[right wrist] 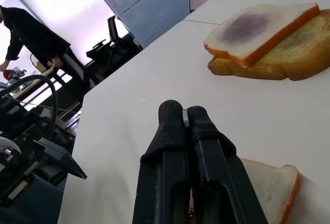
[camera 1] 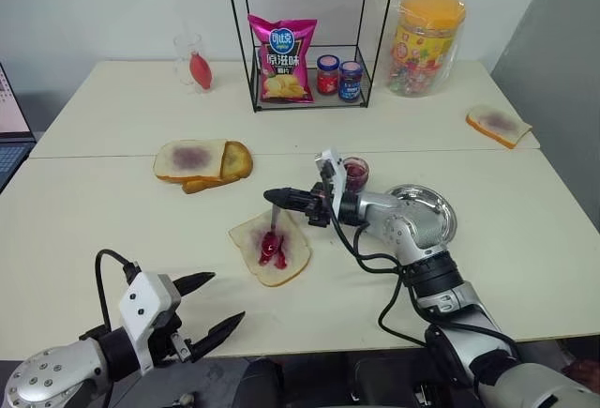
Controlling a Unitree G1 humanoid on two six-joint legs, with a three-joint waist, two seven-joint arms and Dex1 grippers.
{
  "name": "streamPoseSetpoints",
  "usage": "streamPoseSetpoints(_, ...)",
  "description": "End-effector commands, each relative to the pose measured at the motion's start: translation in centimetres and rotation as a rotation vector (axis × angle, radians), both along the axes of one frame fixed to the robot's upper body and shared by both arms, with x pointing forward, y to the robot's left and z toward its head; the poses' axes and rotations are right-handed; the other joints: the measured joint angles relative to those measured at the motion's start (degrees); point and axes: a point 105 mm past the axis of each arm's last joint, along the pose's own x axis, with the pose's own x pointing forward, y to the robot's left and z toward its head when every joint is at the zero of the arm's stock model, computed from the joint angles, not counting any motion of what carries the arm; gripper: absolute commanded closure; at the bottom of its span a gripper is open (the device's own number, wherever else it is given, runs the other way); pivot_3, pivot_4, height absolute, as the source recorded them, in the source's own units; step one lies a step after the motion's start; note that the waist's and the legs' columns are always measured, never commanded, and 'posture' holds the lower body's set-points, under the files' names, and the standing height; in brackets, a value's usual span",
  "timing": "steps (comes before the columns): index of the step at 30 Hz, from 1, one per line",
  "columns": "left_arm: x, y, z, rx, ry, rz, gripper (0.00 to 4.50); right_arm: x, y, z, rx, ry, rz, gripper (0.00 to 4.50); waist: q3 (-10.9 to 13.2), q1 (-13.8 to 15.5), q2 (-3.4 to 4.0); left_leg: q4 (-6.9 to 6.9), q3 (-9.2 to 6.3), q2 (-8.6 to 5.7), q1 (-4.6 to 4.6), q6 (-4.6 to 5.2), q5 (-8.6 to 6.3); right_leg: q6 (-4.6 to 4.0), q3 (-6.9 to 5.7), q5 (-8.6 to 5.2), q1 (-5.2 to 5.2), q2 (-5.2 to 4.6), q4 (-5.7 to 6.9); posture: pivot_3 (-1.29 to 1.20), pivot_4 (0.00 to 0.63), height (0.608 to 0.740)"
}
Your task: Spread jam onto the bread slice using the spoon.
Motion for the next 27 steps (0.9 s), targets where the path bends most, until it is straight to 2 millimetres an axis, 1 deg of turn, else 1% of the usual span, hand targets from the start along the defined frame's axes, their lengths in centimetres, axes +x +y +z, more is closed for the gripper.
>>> streamPoseSetpoints(1,-0.1,-0.5,0.7,0.005,-0.038,-0.017,0.00,0.6,0.4,0.9,0.017,-0.059,-0.024,4.46,0.00,0.00,0.00,0.00,0.00,0.00,0.00,0.00,0.00,0.00,0.00,0.00,0.00,0.00,0.00,0.00,0.150,0.740)
streamPoseSetpoints(4,-0.1,-0.3,0.7,0.008,-0.039,-0.014,0.00,2.0,0.4,2.4,0.056,-0.115,-0.095,4.46,0.00,-0.04,0.01,0.00,0.00,0.00,0.00,0.00,0.00,0.00,0.00,0.00,0.00,0.00,0.01,0.00,0.150,0.740)
streamPoseSetpoints(6,0.0,0.1,0.9,0.014,-0.042,-0.011,0.00,2.5,0.3,3.3,0.069,-0.151,-0.118,4.46,0.01,-0.07,0.02,0.01,0.00,0.00,0.01,0.00,0.00,0.01,0.00,0.01,0.00,0.00,0.01,0.00,0.150,0.740)
streamPoseSetpoints(8,0.2,0.3,0.9,0.018,-0.045,-0.010,0.00,2.7,0.2,3.7,0.075,-0.169,-0.127,4.46,0.01,-0.02,0.01,0.02,0.00,0.00,0.00,0.00,0.00,0.02,0.00,0.02,-0.01,0.00,0.01,0.00,0.150,0.740)
streamPoseSetpoints(13,0.6,1.2,1.3,0.049,-0.043,-0.027,0.00,1.7,-0.3,4.6,0.096,-0.154,-0.068,4.46,0.02,0.02,0.03,-0.03,-0.02,-0.01,-0.04,0.00,0.00,-0.02,-0.02,-0.01,-0.03,0.00,-0.01,0.00,0.150,0.740)
streamPoseSetpoints(15,1.1,2.3,2.1,0.059,-0.036,-0.033,0.00,0.5,-1.0,5.1,0.109,-0.128,-0.015,4.46,0.03,0.02,0.04,-0.06,-0.01,0.00,-0.06,0.00,0.00,-0.03,-0.01,-0.02,-0.07,0.01,-0.01,0.00,0.150,0.740)
streamPoseSetpoints(17,1.8,3.4,3.3,0.079,-0.035,-0.048,0.00,-0.7,-1.8,5.7,0.120,-0.108,0.029,4.46,0.05,0.08,0.06,-0.07,-0.04,0.01,-0.08,-0.01,-0.01,-0.05,-0.05,-0.04,-0.08,0.00,-0.01,0.00,0.150,0.740)
streamPoseSetpoints(19,2.7,4.4,5.0,0.126,-0.054,-0.094,0.00,-1.5,-3.2,6.8,0.131,-0.107,0.025,4.46,0.06,0.23,0.08,-0.08,-0.08,0.01,-0.10,0.00,-0.01,-0.05,-0.08,-0.07,-0.09,0.00,0.01,0.00,0.150,0.740)
streamPoseSetpoints(21,3.8,5.0,6.7,0.170,-0.073,-0.144,0.00,-2.0,-4.9,7.9,0.147,-0.105,-0.013,4.46,0.13,0.56,0.03,-0.06,-0.16,-0.01,-0.12,0.00,0.00,-0.07,-0.16,-0.08,-0.09,0.01,0.04,0.00,0.150,0.740)
streamPoseSetpoints(23,4.9,5.0,8.2,0.182,-0.091,-0.186,0.00,-2.9,-6.5,8.2,0.151,-0.091,-0.041,4.46,0.15,0.49,0.07,-0.05,-0.12,0.00,-0.12,-0.01,0.00,-0.06,-0.15,-0.08,-0.10,0.02,0.03,0.00,0.150,0.740)
streamPoseSetpoints(24,5.3,4.7,8.8,0.176,-0.097,-0.213,0.00,-3.3,-7.2,8.1,0.136,-0.094,-0.066,4.46,0.15,0.40,0.07,-0.04,-0.10,-0.04,-0.12,-0.01,0.00,-0.05,-0.11,-0.08,-0.08,0.00,0.01,0.00,0.150,0.740)
streamPoseSetpoints(27,6.4,2.9,9.6,0.159,-0.098,-0.322,0.00,-3.9,-9.6,7.5,0.088,-0.099,-0.184,4.46,0.14,0.30,0.05,-0.06,0.00,-0.06,-0.15,-0.02,-0.01,0.06,-0.03,-0.09,-0.09,-0.03,-0.04,0.00,0.150,0.740)
